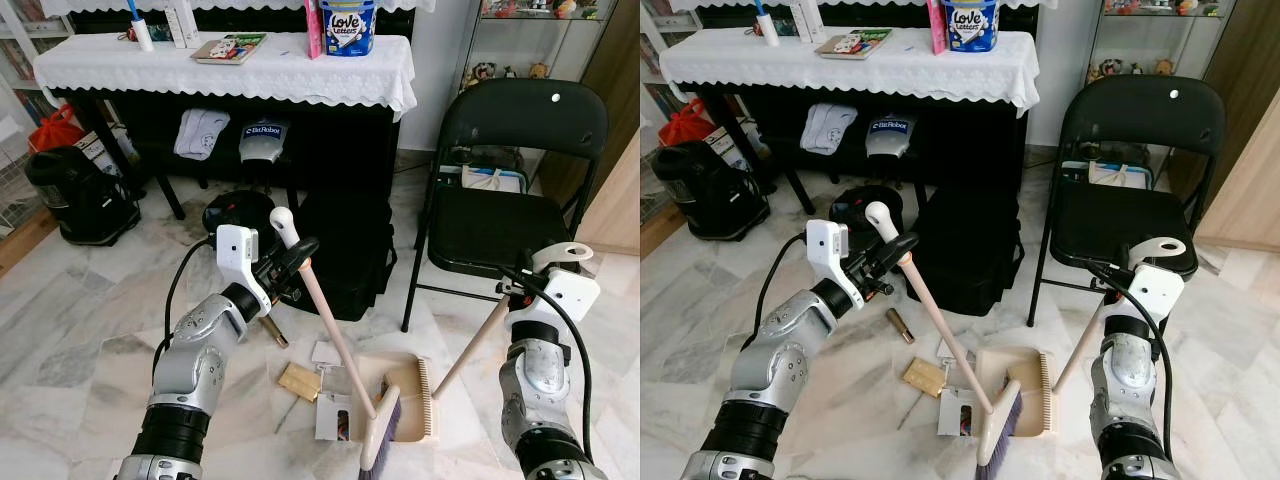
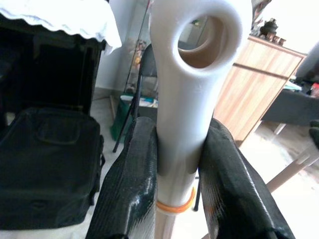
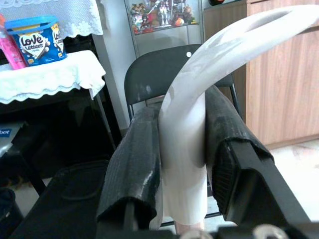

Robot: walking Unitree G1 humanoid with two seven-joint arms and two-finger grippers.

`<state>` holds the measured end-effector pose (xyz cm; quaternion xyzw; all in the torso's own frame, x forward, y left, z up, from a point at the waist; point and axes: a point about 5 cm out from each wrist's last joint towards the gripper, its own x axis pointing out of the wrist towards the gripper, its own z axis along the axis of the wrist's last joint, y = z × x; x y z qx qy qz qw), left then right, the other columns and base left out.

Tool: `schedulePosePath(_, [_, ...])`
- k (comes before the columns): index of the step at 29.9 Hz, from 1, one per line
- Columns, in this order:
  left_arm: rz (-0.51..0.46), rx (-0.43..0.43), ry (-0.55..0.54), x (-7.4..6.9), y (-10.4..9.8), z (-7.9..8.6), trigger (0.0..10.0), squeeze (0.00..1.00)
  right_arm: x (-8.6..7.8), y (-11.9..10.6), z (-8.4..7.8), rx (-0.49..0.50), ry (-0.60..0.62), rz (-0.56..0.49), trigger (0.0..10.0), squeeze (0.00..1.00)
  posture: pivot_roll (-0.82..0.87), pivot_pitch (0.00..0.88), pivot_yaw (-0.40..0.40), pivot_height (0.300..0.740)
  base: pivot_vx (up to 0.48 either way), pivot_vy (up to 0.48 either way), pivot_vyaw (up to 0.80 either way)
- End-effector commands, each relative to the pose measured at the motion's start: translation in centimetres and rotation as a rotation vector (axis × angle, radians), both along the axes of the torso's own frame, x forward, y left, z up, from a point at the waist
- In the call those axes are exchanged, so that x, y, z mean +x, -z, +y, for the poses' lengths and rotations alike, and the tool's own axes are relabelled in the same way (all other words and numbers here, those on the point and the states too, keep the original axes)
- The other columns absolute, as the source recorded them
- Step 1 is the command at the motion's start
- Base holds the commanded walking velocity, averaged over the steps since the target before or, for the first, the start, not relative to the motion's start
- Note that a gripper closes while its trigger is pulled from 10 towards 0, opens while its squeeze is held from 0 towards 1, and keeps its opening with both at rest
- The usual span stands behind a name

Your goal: Sweep floor

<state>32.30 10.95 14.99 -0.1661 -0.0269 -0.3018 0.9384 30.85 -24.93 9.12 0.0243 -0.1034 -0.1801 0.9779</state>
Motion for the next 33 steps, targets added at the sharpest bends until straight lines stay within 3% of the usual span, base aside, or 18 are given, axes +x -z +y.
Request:
schedulePosePath(1, [-0.057,-0.031,0.018,0.4,-1.7,-0.5,10.0,0.0,0.8,-1.1,0.5,0.039,-0.002,-0.053,10.0,0.0,0.02,0.0,0.041,0.74,0.0,0.0,0.0])
schedulePosePath(4, [-0.103,0.059,-0.078,0.8,-2.0,0.3,10.0,0.0,1.0,-1.4,0.7,0.036,-0.006,-0.063,10.0,0.0,0.01,0.0,0.042,0.74,0.0,0.0,0.0])
schedulePosePath(7, [-0.172,0.153,-0.211,1.2,-2.7,2.5,10.0,0.0,0.9,-1.3,0.7,0.037,-0.009,-0.062,10.0,0.0,0.01,0.0,0.039,0.74,0.0,0.0,0.0])
schedulePosePath(10, [-0.202,0.188,-0.261,1.2,-3.1,3.4,10.0,0.0,0.8,-1.2,0.5,0.04,-0.008,-0.059,10.0,0.0,0.02,0.0,0.033,0.74,0.0,0.0,0.0])
schedulePosePath(12, [-0.231,0.266,-0.386,1.3,-2.8,5.4,10.0,0.0,0.7,-0.9,0.5,0.036,-0.012,-0.044,10.0,0.0,0.02,0.0,0.029,0.74,0.0,0.0,0.0])
schedulePosePath(16, [-0.234,0.288,-0.448,1.0,-2.2,6.1,10.0,0.0,0.7,-1.0,0.5,0.038,-0.012,-0.051,10.0,0.0,0.01,0.0,0.031,0.74,0.0,0.0,0.0])
schedulePosePath(22, [-0.231,0.333,-0.483,0.4,-0.6,5.9,10.0,0.0,0.7,-1.5,0.2,0.069,0.001,-0.08,10.0,0.0,-0.01,0.0,0.036,0.74,0.0,0.0,0.0])
schedulePosePath(28, [-0.178,0.302,-0.556,0.5,1.1,5.8,10.0,0.0,1.1,-2.8,0.6,0.012,-0.037,-0.112,10.0,0.0,-0.05,0.0,0.02,0.74,0.0,0.0,0.0])
schedulePosePath(33, [-0.18,0.284,-0.547,0.1,1.6,5.0,10.0,0.0,1.1,-3.4,0.0,-0.01,-0.029,-0.127,10.0,0.0,-0.05,0.0,0.016,0.74,0.0,0.0,0.0])
